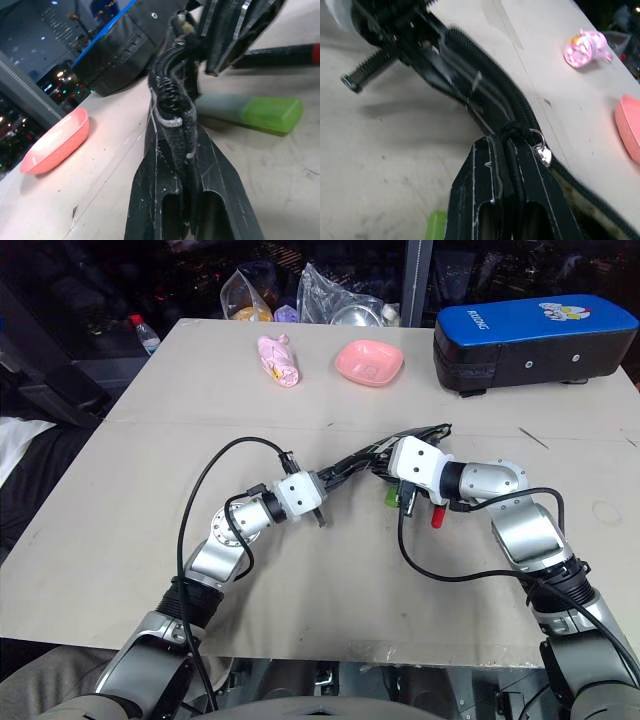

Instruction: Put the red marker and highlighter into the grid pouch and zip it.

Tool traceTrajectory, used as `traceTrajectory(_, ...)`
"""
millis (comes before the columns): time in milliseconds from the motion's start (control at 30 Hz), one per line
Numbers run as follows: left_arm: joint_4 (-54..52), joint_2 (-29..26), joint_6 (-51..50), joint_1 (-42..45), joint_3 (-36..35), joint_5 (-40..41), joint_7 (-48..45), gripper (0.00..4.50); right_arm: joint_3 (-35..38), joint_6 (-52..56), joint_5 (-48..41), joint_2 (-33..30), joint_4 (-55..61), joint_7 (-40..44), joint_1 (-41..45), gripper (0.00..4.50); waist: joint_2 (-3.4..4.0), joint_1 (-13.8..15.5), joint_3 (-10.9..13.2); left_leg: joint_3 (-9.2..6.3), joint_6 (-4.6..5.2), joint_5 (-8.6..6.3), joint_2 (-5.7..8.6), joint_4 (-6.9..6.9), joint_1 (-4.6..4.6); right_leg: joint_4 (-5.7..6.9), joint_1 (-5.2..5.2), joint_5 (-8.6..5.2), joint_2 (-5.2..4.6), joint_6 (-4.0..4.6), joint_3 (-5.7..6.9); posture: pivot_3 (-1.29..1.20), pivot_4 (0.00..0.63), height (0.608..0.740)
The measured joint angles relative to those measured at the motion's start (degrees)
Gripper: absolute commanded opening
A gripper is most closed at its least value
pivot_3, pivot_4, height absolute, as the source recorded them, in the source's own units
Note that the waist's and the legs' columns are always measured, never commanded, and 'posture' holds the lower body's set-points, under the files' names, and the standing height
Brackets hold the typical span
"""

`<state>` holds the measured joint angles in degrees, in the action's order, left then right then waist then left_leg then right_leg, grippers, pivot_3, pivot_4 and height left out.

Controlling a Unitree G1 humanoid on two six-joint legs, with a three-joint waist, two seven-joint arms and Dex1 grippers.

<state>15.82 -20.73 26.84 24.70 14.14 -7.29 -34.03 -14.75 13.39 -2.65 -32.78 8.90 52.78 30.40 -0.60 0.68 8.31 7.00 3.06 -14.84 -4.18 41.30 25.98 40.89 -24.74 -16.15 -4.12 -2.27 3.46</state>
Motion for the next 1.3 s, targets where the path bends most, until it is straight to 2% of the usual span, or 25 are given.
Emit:
traceTrajectory(367, 1.0, -0.2, 1.2, 0.0, 0.4, -1.7, -0.1, 0.0, -4.3, -1.0, 1.0, 1.1, 1.3, 3.3, 1.0, 0.04, 0.0, 0.0, 0.0, 0.0, 0.0, 0.0, -0.01, 0.0, 0.0, 0.0, 0.0, 0.0, 0.0, 0.0, 0.0, 0.0, 0.15, 0.688)
traceTrajectory(467, 1.2, -0.1, 1.2, 0.0, 0.4, -1.7, 0.0, 0.0, -4.7, -0.2, 0.7, 1.1, 2.4, 4.2, 1.0, 0.86, 0.0, 0.1, 0.0, -0.01, 0.0, 0.0, -0.01, 0.0, 0.01, 0.0, 0.0, 0.0, -0.01, 0.0, 0.01, 0.0, 0.15, 0.688)
traceTrajectory(567, 1.2, 0.0, 1.1, 0.1, 0.4, -1.6, 0.0, 0.0, -4.4, 1.2, 0.0, -0.2, 3.5, 4.7, 0.7, 2.19, 0.0, 0.1, 0.0, -0.01, 0.0, 0.0, -0.02, 0.0, 0.01, 0.0, 0.0, 0.0, -0.02, 0.0, 0.01, 0.0, 0.15, 0.688)
traceTrajectory(600, 1.2, 0.1, 1.1, 0.2, 0.4, -1.5, 0.0, 0.0, -3.2, 3.1, -1.3, -1.1, 4.6, 4.8, -0.1, 2.81, 0.0, 0.2, 0.0, -0.03, 0.0, 0.0, -0.02, 0.0, 0.01, -0.01, 0.01, 0.0, -0.03, 0.0, 0.02, 0.0, 0.15, 0.688)
traceTrajectory(633, 1.2, 0.1, 1.1, 0.2, 0.3, -1.5, 0.0, 0.0, -1.8, 5.5, -2.9, -1.8, 5.9, 5.0, -1.1, 3.13, 0.0, 0.2, 0.0, -0.04, 0.0, 0.0, -0.02, 0.01, 0.02, -0.01, 0.01, 0.0, -0.03, 0.0, 0.03, 0.0, 0.15, 0.688)
traceTrajectory(833, 1.2, 0.2, 0.5, 0.3, -0.3, -0.2, -0.2, 0.0, 10.3, 21.4, -13.9, -6.4, 12.9, 4.0, -5.2, 3.13, 0.0, -0.1, 0.0, -0.06, 0.01, -0.01, -0.03, 0.0, 0.0, -0.02, 0.01, 0.01, -0.01, 0.02, 0.03, 0.0, 0.15, 0.688)
traceTrajectory(933, 1.2, 0.1, 0.2, 0.3, -0.3, 0.4, -0.6, 0.0, 13.1, 24.5, -15.6, -5.8, 12.4, 0.6, -4.9, 2.39, 0.0, -0.1, 0.0, -0.09, 0.01, -0.01, -0.03, -0.02, 0.0, -0.01, 0.01, 0.0, 0.0, 0.02, 0.05, 0.0, 0.15, 0.688)
traceTrajectory(1033, 1.1, 0.1, 0.1, 0.3, -0.3, 0.6, -0.8, 0.0, 13.8, 26.1, -15.4, -4.1, 9.6, -4.0, -3.4, 0.95, -0.01, 0.0, 0.0, -0.05, 0.01, -0.01, -0.02, -0.02, 0.0, -0.02, 0.01, 0.0, -0.01, 0.02, 0.04, 0.0, 0.15, 0.688)
traceTrajectory(1067, 1.1, 0.1, 0.0, 0.3, -0.3, 0.7, -0.8, 0.0, 13.8, 26.5, -15.5, -2.9, 8.4, -5.4, -2.6, 0.3, 0.0, 0.0, 0.0, -0.04, 0.01, 0.0, -0.02, -0.02, 0.0, -0.01, 0.0, 0.01, -0.01, 0.02, 0.04, 0.0, 0.15, 0.688)
traceTrajectory(1100, 1.1, 0.2, 0.0, 0.3, -0.3, 0.7, -0.8, 0.0, 13.8, 26.6, -15.3, -1.8, 6.9, -6.7, -1.7, 0.04, 0.0, 0.0, 0.0, -0.04, 0.01, 0.0, -0.02, -0.02, 0.0, -0.02, 0.0, 0.01, 0.0, 0.02, 0.03, 0.0, 0.15, 0.688)
traceTrajectory(1300, 0.8, 0.1, -0.1, 0.7, -0.2, 0.7, -1.0, 0.0, 10.0, 24.7, -11.3, -0.2, -0.4, -9.6, 1.1, 0.04, 0.0, 0.0, 0.0, -0.02, 0.01, 0.0, 0.0, -0.02, 0.02, -0.04, 0.0, 0.0, -0.02, 0.01, 0.02, 0.0, 0.15, 0.688)
